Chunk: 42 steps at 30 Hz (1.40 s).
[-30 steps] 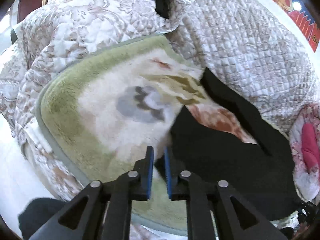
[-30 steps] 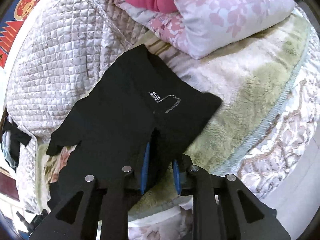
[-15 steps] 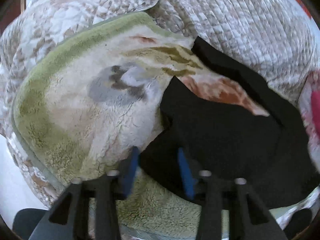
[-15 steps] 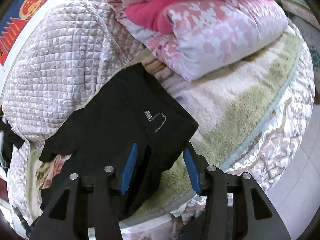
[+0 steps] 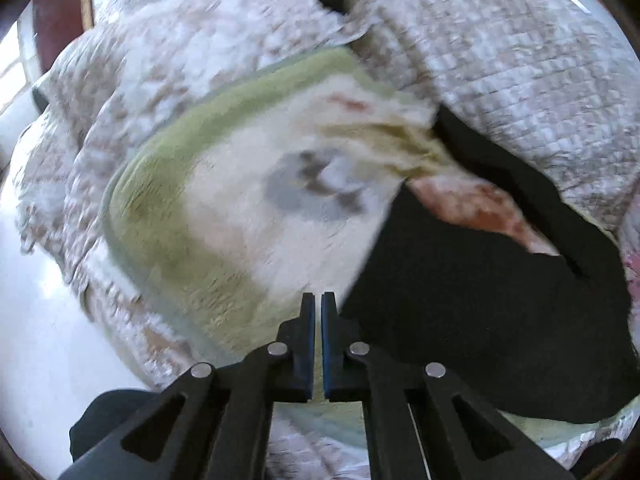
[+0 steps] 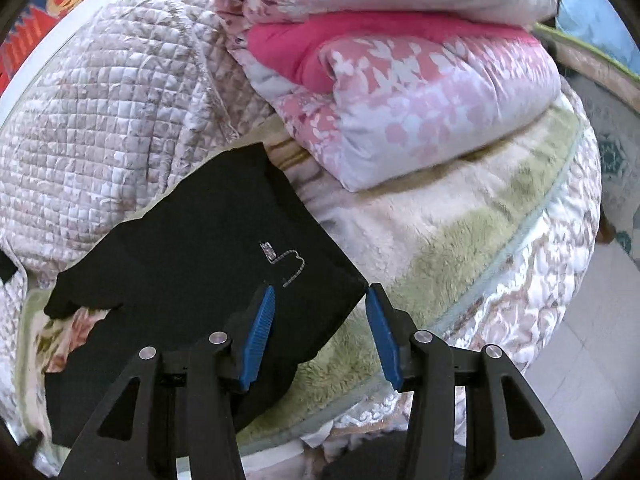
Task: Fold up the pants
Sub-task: 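Lift the held pants end with both grippers and fold it over the other end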
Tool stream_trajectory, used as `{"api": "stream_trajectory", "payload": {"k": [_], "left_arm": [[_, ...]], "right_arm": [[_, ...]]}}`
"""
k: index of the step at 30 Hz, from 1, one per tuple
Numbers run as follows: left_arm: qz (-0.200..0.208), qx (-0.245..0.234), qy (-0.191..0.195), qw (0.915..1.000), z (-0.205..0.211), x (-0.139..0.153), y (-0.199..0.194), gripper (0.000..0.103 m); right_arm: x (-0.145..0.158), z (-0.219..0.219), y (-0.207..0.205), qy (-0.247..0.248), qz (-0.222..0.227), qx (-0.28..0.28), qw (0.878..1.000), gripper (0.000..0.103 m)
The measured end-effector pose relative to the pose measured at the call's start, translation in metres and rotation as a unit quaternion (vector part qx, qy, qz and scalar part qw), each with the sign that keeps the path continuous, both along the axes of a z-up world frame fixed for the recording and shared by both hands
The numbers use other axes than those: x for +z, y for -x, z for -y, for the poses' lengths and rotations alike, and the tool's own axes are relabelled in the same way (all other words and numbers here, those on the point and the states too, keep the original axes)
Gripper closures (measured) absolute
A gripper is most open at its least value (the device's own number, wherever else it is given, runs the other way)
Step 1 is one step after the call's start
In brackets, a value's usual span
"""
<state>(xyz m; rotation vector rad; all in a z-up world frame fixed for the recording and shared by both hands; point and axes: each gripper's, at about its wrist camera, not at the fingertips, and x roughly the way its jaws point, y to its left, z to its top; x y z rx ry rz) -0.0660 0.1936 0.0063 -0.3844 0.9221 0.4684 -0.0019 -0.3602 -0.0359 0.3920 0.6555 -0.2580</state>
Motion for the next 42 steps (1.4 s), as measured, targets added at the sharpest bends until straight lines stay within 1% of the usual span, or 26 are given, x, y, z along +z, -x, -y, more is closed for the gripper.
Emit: {"api": "stream_trajectory", "payload": {"k": [2, 4, 6, 9, 12, 13, 14, 15, 16, 17, 19, 20, 21, 23, 25, 26, 28, 30, 34, 35, 37, 39, 41, 42], "left_arm": [[0.024, -0.032, 0.011, 0.9991, 0.013, 0.012, -0.010, 0.098], [0.036, -0.068, 0.014, 0.9969, 0.030, 0.018, -0.023, 0.096], [0.036, -0.103, 0.028, 0.9937, 0.046, 0.018, -0.037, 0.093], [0.020, -0.130, 0.034, 0.9908, 0.062, 0.007, -0.050, 0.088], [-0.013, -0.126, 0.032, 0.9915, 0.062, -0.014, -0.057, 0.087], [-0.026, -0.118, 0.033, 0.9921, 0.060, -0.022, -0.057, 0.087], [-0.038, -0.111, 0.031, 0.9927, 0.057, -0.027, -0.056, 0.087], [-0.037, -0.105, 0.030, 0.9933, 0.053, -0.031, -0.053, 0.087], [-0.033, -0.102, 0.030, 0.9938, 0.050, -0.030, -0.050, 0.086], [-0.039, -0.095, 0.025, 0.9944, 0.046, -0.029, -0.049, 0.087], [-0.037, -0.084, 0.031, 0.9953, 0.037, -0.027, -0.044, 0.087], [-0.035, -0.079, 0.036, 0.9956, 0.031, -0.024, -0.041, 0.087], [-0.034, -0.076, 0.032, 0.9960, 0.028, -0.022, -0.039, 0.086], [-0.030, -0.072, 0.019, 0.9968, 0.025, -0.015, -0.037, 0.083], [-0.016, -0.082, 0.023, 0.9962, 0.024, -0.008, -0.043, 0.076], [-0.009, -0.090, 0.023, 0.9956, 0.027, -0.005, -0.047, 0.074], [-0.002, -0.108, 0.018, 0.9940, 0.034, -0.002, -0.058, 0.068], [-0.001, -0.134, 0.023, 0.9907, 0.043, -0.004, -0.072, 0.066], [-0.015, -0.167, 0.030, 0.9854, 0.060, -0.016, -0.097, 0.065], [-0.025, -0.172, 0.029, 0.9844, 0.064, -0.023, -0.102, 0.066], [-0.048, -0.174, 0.030, 0.9831, 0.069, -0.033, -0.108, 0.066], [-0.046, -0.174, 0.024, 0.9833, 0.074, -0.029, -0.105, 0.066], [-0.035, -0.180, 0.034, 0.9825, 0.078, -0.019, -0.103, 0.065], [-0.030, -0.182, 0.029, 0.9823, 0.081, -0.014, -0.102, 0.064]], "right_arm": [[0.007, -0.008, -0.001, 0.032, 0.011, 0.003, 0.999, 0.055], [0.013, -0.013, -0.001, 0.060, 0.020, -0.002, 0.998, 0.056], [0.018, -0.015, -0.002, 0.078, 0.028, -0.001, 0.997, 0.061], [0.018, -0.015, -0.006, 0.086, 0.023, 0.015, 0.996, 0.062], [0.005, -0.018, -0.022, 0.072, -0.013, 0.067, 0.995, 0.062], [-0.002, -0.019, -0.030, 0.072, -0.036, 0.082, 0.993, 0.062], [-0.016, -0.019, -0.041, 0.072, -0.076, 0.094, 0.990, 0.062], [-0.023, -0.015, -0.046, 0.058, -0.094, 0.093, 0.989, 0.062], [-0.030, -0.007, -0.052, 0.030, -0.113, 0.090, 0.989, 0.062], [-0.028, -0.003, -0.052, 0.024, -0.109, 0.087, 0.990, 0.062], [-0.021, -0.005, -0.048, 0.042, -0.095, 0.083, 0.991, 0.062], [-0.016, -0.007, -0.045, 0.048, -0.081, 0.090, 0.991, 0.062], [-0.012, -0.012, -0.043, 0.050, -0.072, 0.098, 0.991, 0.062], [-0.005, -0.022, -0.042, 0.055, -0.057, 0.118, 0.990, 0.062], [0.000, -0.033, -0.045, 0.057, -0.047, 0.147, 0.986, 0.062], [0.000, -0.041, -0.048, 0.057, -0.047, 0.163, 0.984, 0.062], [-0.003, -0.056, -0.055, 0.063, -0.050, 0.183, 0.980, 0.062], [-0.009, -0.068, -0.063, 0.065, -0.054, 0.206, 0.975, 0.062], [-0.025, -0.086, -0.079, 0.083, -0.076, 0.229, 0.967, 0.062], [-0.035, -0.086, -0.085, 0.085, -0.097, 0.226, 0.966, 0.062], [-0.042, -0.086, -0.090, 0.081, -0.110, 0.223, 0.965, 0.062], [-0.038, -0.086, -0.087, 0.081, -0.098, 0.226, 0.966, 0.062], [-0.034, -0.088, -0.085, 0.075, -0.085, 0.234, 0.966, 0.062], [-0.032, -0.089, -0.082, 0.071, -0.081, 0.237, 0.965, 0.062]]}}
